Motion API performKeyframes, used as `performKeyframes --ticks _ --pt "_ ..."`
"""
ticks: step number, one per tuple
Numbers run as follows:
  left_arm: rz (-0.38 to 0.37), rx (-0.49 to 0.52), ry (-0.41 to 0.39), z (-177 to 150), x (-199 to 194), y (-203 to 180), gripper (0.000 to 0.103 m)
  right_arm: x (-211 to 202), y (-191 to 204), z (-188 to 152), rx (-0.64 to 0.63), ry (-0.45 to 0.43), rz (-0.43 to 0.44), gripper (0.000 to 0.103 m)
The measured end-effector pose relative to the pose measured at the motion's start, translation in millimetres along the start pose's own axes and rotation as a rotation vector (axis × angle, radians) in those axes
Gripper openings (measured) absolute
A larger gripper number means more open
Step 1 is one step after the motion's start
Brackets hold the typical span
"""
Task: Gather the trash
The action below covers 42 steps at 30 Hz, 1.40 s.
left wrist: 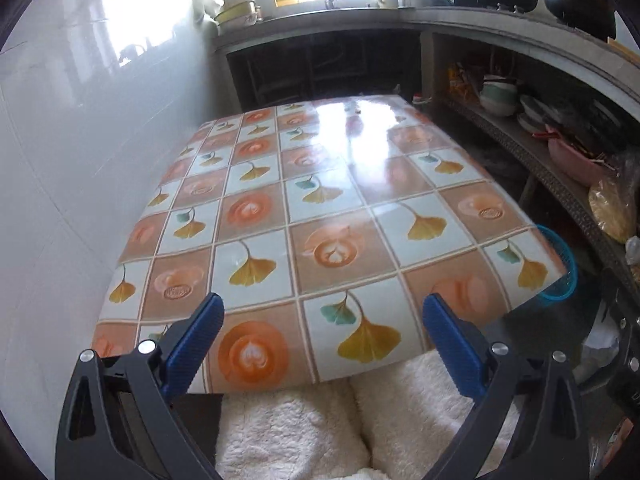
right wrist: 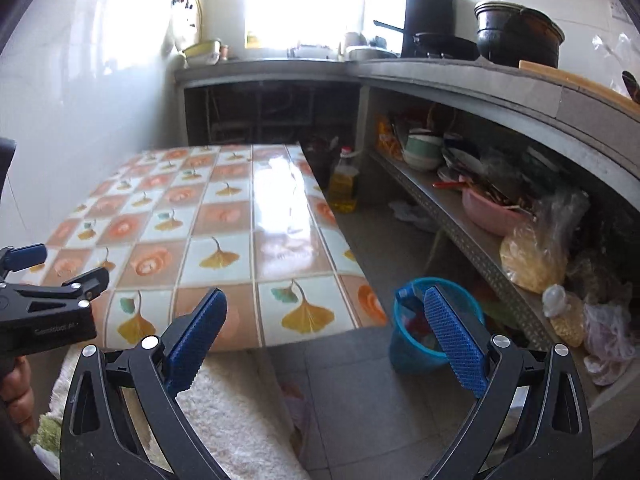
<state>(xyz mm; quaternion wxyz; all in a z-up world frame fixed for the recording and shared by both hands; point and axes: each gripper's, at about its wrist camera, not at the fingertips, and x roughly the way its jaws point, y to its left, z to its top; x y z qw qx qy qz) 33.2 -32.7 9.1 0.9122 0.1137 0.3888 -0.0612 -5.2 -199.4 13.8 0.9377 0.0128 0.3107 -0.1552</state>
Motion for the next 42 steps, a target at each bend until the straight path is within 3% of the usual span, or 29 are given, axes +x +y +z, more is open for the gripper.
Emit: performKeyframes --ticks 5,12,24,42 --pt "0.015 0.027 0.082 -24 7 -5 0.097 2 3 -14 0.016 0.078 -0.033 0.095" --pt "0.054 0.015 0.027 -16 -8 -2 0.097 3 -8 -26 0.035 0.121 -0.07 0.095" --pt "0.082 0.021 0.035 -14 -5 -8 0.097 5 -29 -35 0.097 0.158 -0.123 0.095" --pt "0.017 0.079 0.031 -14 -6 -28 0.097 5 -34 -37 0.114 0.156 -0.121 0.095"
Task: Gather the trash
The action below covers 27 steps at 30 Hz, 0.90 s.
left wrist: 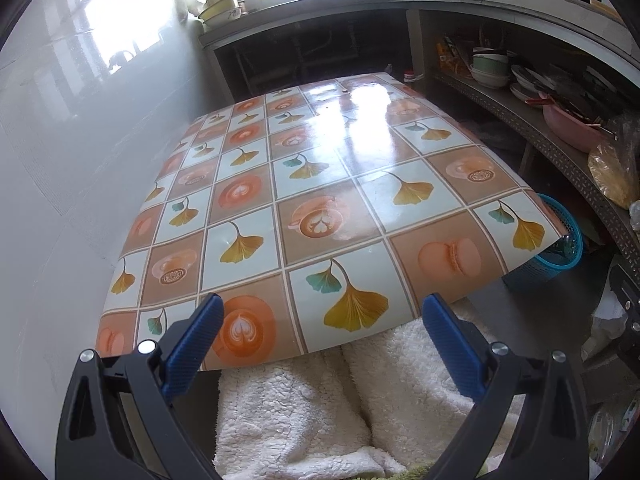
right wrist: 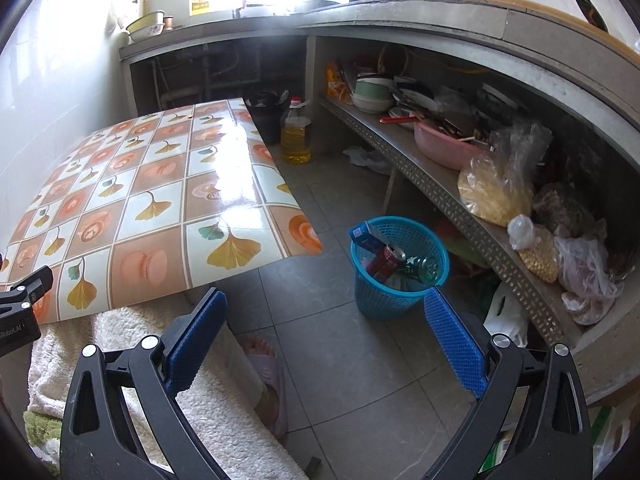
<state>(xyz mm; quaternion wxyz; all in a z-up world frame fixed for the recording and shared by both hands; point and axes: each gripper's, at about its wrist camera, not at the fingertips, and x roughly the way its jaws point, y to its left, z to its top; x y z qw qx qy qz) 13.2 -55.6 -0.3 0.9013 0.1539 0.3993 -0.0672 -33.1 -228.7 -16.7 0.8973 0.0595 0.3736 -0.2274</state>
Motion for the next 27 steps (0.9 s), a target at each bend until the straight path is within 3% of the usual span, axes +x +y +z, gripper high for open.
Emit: performKeyframes --ticks 10,27 --pt "-0.055 0.041 -0.002 -1 -1 -10 0.097 -2 1 0 -0.002 0.0 -0.005 0.095" --pt "-0.048 0.03 -0.007 0 -1 -8 0.097 -3 2 0 -0.006 -0.001 -0.004 0.095"
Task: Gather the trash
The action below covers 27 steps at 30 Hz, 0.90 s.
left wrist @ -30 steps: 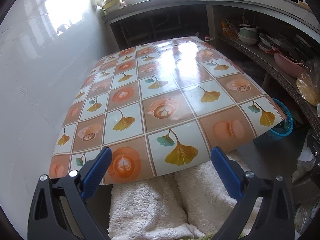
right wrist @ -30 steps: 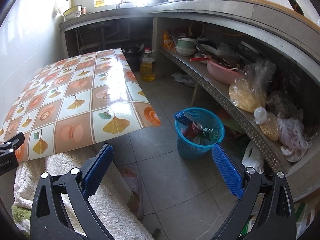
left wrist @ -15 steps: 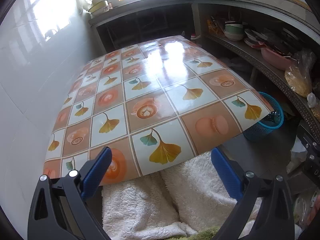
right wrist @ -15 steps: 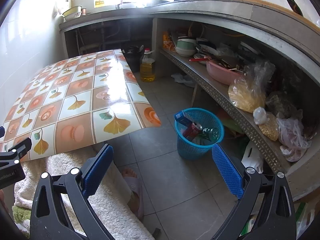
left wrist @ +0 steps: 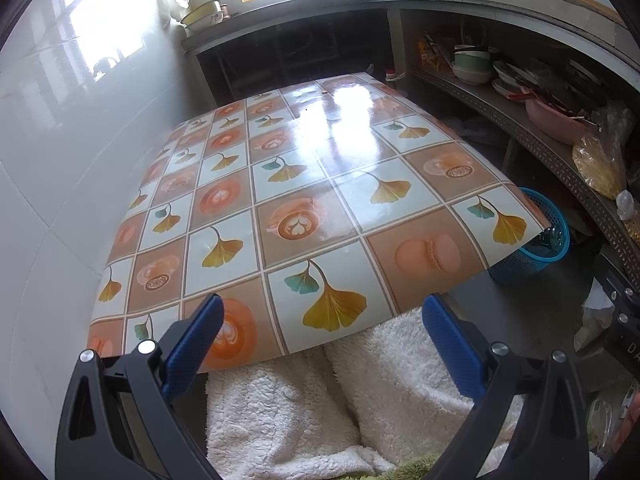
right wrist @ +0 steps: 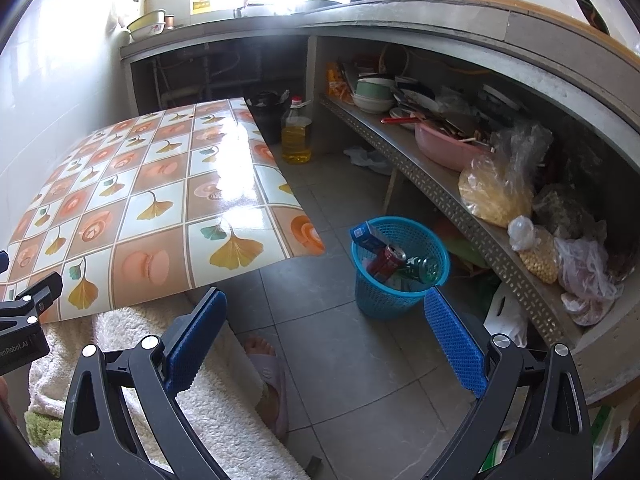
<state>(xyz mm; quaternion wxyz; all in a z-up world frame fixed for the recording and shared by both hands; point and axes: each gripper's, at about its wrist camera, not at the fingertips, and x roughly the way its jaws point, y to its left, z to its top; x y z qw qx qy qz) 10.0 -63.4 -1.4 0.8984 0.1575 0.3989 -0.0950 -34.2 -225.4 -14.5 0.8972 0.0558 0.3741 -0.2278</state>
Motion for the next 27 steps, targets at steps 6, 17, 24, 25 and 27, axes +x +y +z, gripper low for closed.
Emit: performKeyframes --ticks 6,17,24,25,27 --pt "-0.001 -0.005 -0.001 0.3 -0.6 0.7 0.097 0.1 0.0 0.3 -0.001 0.0 -0.001 0.095" --pt "0.003 -0.015 -0.002 0.8 -1.3 2.8 0.097 -0.1 0.1 1.3 -0.003 -0.003 -0.001 0.095" --pt "0.004 -0.016 -0.003 0.9 -1.0 3.9 0.097 -0.4 0.6 1.1 -0.004 -0.004 -0.003 0.095" --pt "0.005 -0.017 -0.002 1.0 -0.9 4.5 0.097 -0.1 0.5 1.0 -0.003 -0.004 -0.002 0.095" --pt "0.006 -0.018 -0.001 0.6 -1.1 4.2 0.097 -0.1 0.4 0.9 -0.002 -0.004 -0.002 0.095"
